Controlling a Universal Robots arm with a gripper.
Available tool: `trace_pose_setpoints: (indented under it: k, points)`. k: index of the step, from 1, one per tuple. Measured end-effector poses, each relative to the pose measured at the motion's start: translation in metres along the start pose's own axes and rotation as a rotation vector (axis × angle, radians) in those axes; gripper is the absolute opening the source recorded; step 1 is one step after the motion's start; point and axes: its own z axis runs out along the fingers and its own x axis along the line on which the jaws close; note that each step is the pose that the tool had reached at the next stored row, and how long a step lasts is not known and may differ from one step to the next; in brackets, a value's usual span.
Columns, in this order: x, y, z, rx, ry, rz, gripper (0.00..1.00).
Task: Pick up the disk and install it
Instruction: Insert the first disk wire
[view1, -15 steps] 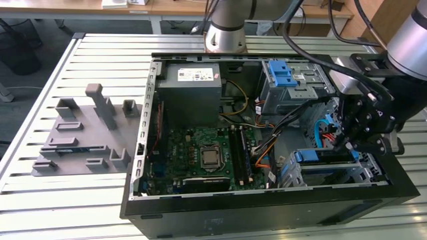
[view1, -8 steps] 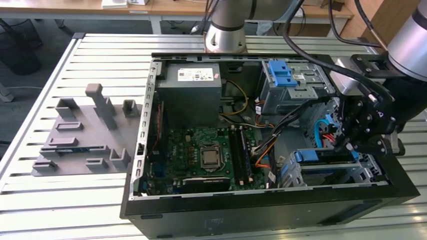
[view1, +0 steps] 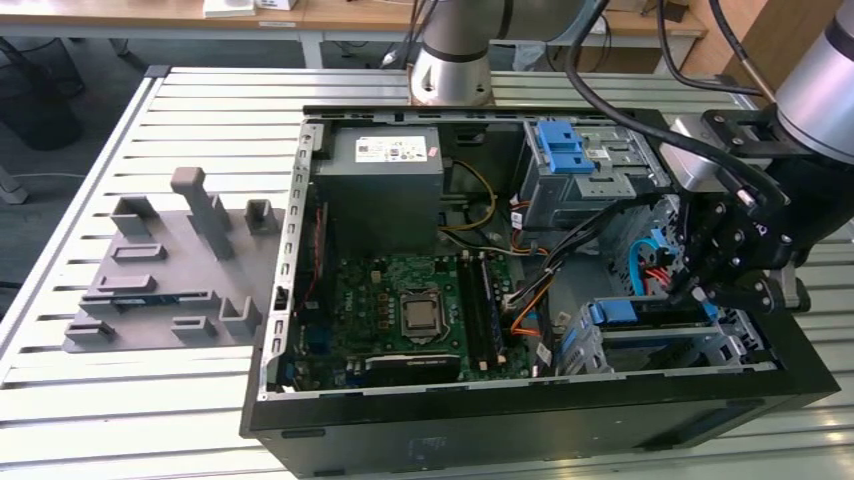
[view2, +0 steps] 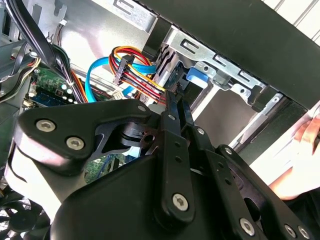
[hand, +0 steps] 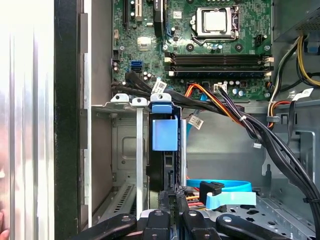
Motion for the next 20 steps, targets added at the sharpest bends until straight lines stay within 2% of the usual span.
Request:
trace_pose_setpoints:
  k: [5, 20]
  points:
    - [-0.0001, -0.0002, 0.0005, -0.0006, -0.0050, 0.000, 0.16]
    - [-0.0001, -0.0003, 0.0016, -0.0008, -0.0058, 0.000, 0.16]
